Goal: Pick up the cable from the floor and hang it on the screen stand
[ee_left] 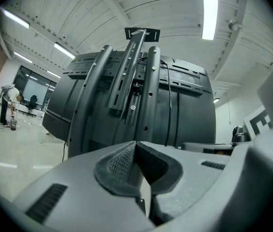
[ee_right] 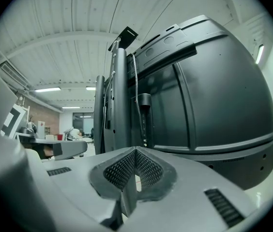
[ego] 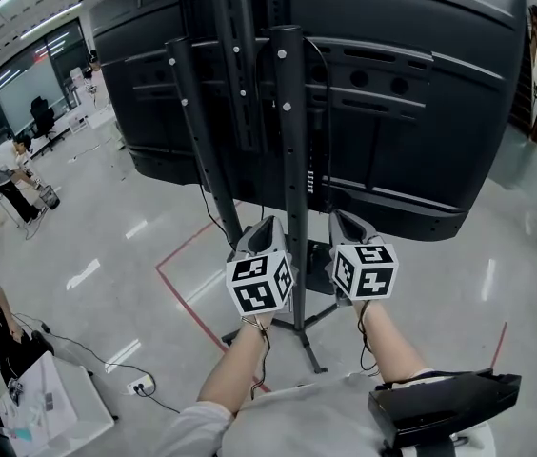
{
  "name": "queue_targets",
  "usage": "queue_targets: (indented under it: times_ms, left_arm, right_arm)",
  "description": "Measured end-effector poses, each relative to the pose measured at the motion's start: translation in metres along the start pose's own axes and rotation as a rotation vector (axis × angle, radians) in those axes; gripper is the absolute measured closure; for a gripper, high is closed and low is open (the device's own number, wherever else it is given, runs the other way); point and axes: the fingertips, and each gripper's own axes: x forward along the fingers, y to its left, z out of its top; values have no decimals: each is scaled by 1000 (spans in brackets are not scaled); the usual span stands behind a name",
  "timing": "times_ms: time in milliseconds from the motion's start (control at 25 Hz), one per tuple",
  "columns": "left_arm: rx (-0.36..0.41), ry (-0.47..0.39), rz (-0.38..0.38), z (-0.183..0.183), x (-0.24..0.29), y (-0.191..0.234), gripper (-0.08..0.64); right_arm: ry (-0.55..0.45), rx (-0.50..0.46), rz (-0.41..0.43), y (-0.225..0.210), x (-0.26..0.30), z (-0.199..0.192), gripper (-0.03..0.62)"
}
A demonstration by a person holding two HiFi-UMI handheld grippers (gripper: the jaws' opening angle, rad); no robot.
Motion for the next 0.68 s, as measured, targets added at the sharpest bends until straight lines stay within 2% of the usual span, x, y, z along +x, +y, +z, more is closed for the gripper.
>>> queue_targets:
  times_ms: [680]
  left_arm:
    - [2,6,-5,-2,5,3,561]
  right_arm:
    - [-14,-10,-22,-4,4,7,575]
